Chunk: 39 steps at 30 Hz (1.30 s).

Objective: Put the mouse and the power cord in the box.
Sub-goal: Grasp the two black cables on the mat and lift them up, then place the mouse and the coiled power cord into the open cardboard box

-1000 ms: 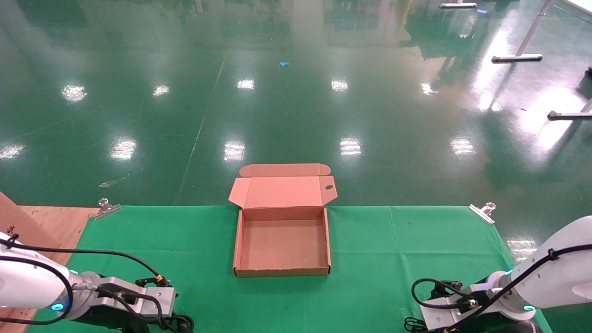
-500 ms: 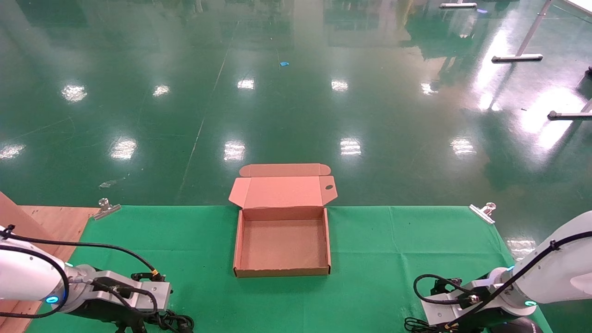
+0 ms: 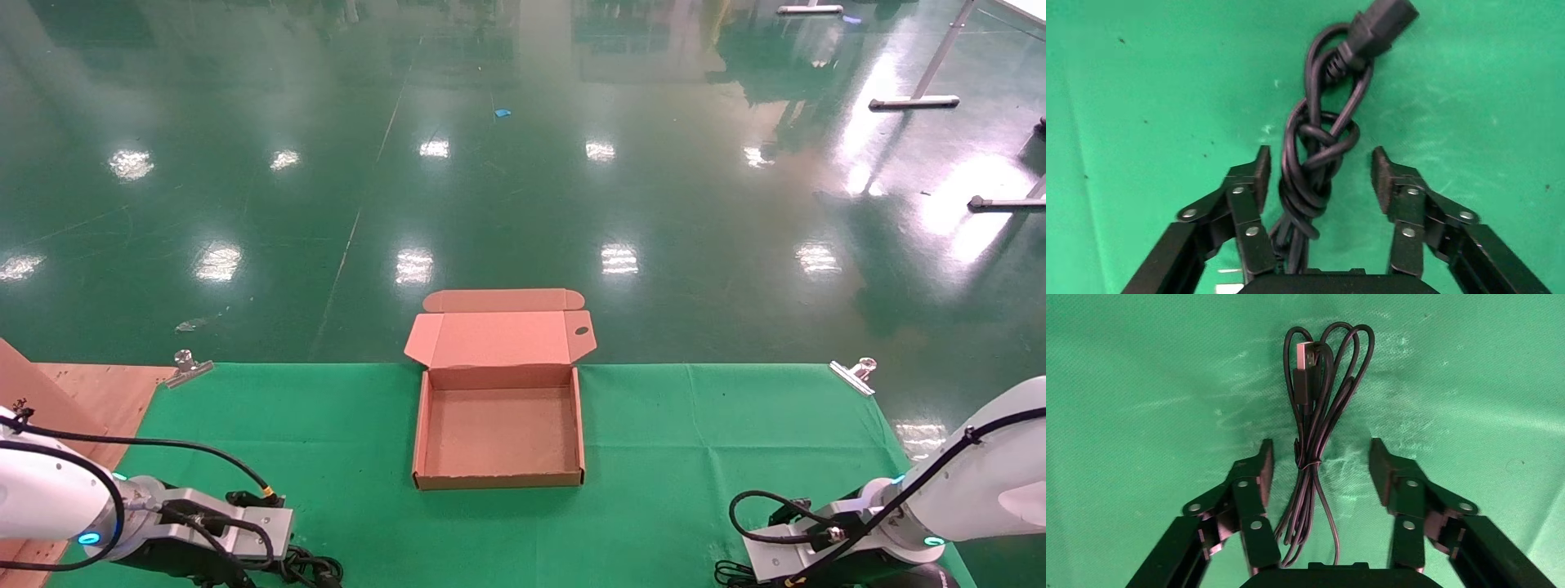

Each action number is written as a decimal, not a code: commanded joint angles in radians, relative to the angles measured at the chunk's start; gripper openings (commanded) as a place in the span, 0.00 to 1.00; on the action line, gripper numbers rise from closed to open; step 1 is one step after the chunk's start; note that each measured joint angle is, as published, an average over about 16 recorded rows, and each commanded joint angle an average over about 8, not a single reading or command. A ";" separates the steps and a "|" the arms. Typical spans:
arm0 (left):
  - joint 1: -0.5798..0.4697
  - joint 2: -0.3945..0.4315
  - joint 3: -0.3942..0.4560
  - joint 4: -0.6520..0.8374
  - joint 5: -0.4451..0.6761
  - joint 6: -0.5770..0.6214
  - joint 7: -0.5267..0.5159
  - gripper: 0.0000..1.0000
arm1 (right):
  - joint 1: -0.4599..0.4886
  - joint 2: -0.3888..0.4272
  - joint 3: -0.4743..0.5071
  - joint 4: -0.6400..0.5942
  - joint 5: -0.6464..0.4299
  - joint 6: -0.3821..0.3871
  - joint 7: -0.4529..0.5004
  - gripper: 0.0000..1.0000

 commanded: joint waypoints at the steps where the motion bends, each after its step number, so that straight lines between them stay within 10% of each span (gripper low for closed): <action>1: 0.003 0.000 0.002 0.004 0.003 -0.005 0.002 0.00 | 0.002 -0.006 0.000 -0.012 0.001 0.003 -0.007 0.00; 22: -0.014 -0.025 -0.007 0.010 -0.010 0.034 0.021 0.00 | 0.033 -0.016 0.012 -0.079 0.018 -0.002 -0.068 0.00; 39: -0.238 -0.015 -0.005 -0.075 -0.007 0.239 0.019 0.00 | 0.264 0.070 0.074 0.103 0.113 -0.261 -0.054 0.00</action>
